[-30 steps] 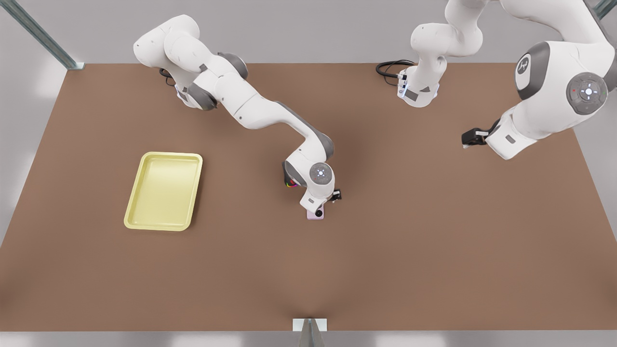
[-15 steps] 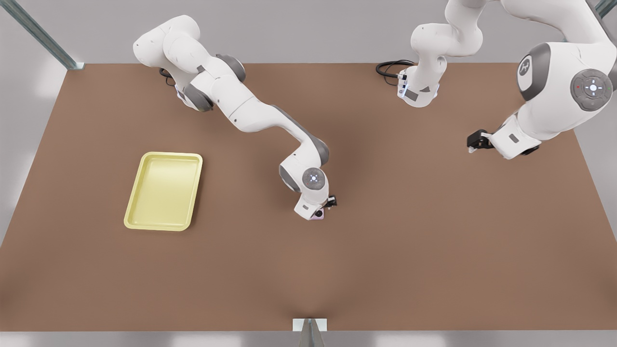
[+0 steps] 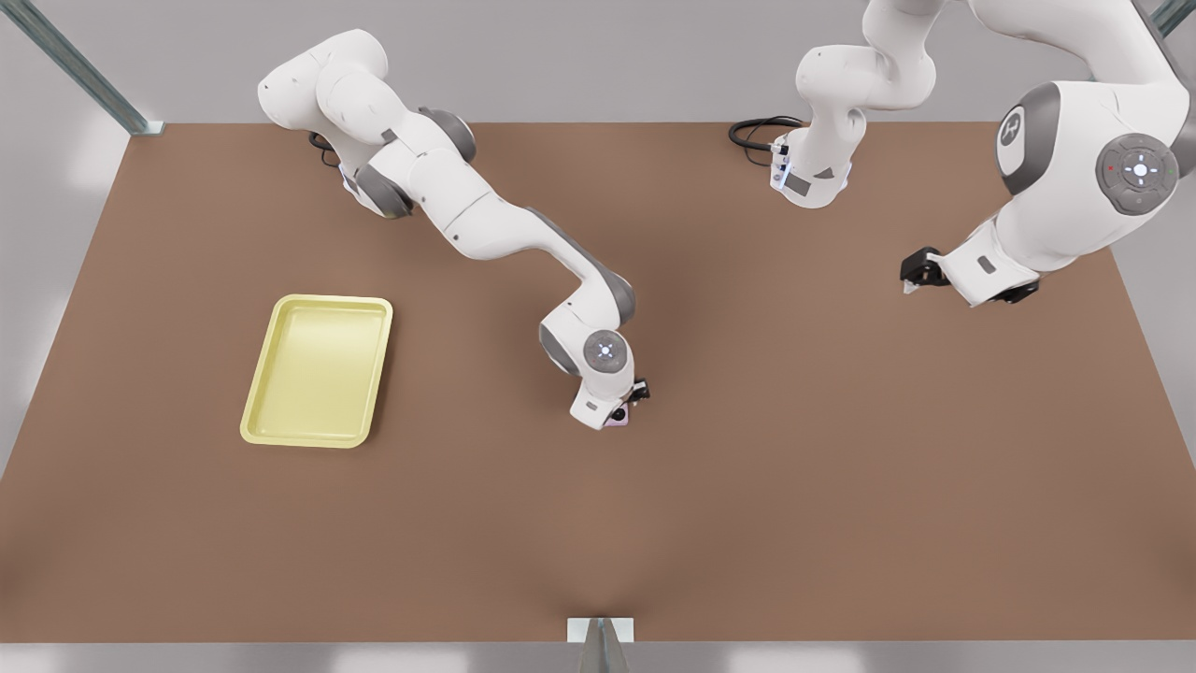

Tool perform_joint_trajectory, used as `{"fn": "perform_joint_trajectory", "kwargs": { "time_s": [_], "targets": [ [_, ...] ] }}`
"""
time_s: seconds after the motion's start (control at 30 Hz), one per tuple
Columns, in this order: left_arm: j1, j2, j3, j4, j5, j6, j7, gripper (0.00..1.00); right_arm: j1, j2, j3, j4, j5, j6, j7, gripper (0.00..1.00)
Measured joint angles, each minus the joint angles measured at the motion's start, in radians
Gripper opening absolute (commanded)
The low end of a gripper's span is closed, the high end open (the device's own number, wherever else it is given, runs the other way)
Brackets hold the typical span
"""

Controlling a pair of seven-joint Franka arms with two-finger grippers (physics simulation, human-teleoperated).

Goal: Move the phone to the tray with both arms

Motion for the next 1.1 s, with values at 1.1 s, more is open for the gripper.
{"fn": "perform_joint_trajectory", "kwargs": {
  "time_s": [1.1],
  "targets": [
    [0.007,0.003,0.0,-0.003,0.003,-0.001,0.036,1.0,-0.242,-0.312,0.001,-0.292,-0.002,-0.004,-0.086,0.82]
  ]
}}
